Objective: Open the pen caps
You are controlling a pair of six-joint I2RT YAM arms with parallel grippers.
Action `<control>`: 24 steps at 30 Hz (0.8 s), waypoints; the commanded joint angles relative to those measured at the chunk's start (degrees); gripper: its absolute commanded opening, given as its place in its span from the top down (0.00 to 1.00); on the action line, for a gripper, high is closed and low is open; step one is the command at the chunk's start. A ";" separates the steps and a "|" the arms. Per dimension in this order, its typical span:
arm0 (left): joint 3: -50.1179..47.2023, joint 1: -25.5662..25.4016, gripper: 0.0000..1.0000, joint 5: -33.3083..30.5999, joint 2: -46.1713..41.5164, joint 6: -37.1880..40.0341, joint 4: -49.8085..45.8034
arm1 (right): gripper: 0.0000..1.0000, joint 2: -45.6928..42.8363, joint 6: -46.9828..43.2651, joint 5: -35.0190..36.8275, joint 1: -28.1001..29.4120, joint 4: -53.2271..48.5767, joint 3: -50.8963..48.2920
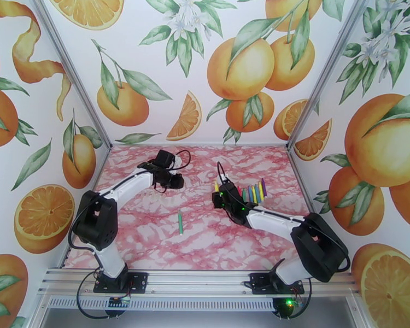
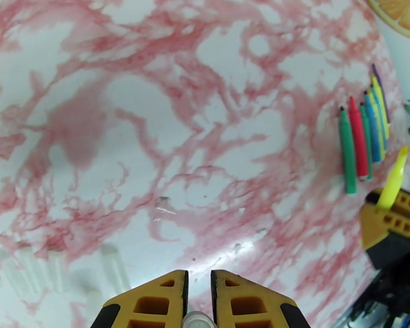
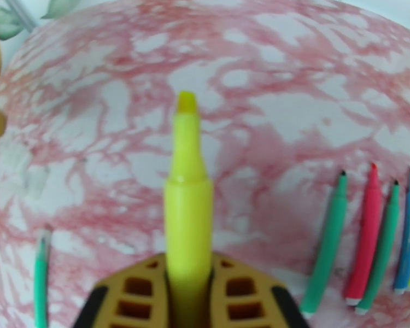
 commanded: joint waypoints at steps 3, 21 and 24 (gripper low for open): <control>3.30 -1.41 1.00 -4.36 2.87 2.14 -3.97 | 1.00 3.17 2.29 1.52 -3.00 -5.21 2.88; 5.33 -3.39 0.98 -9.99 9.44 3.69 -6.96 | 0.98 8.09 4.06 2.05 -5.87 -7.91 5.31; 5.46 -3.61 0.95 -10.56 10.12 3.82 -7.19 | 0.97 8.27 3.98 2.69 -6.02 -8.59 5.68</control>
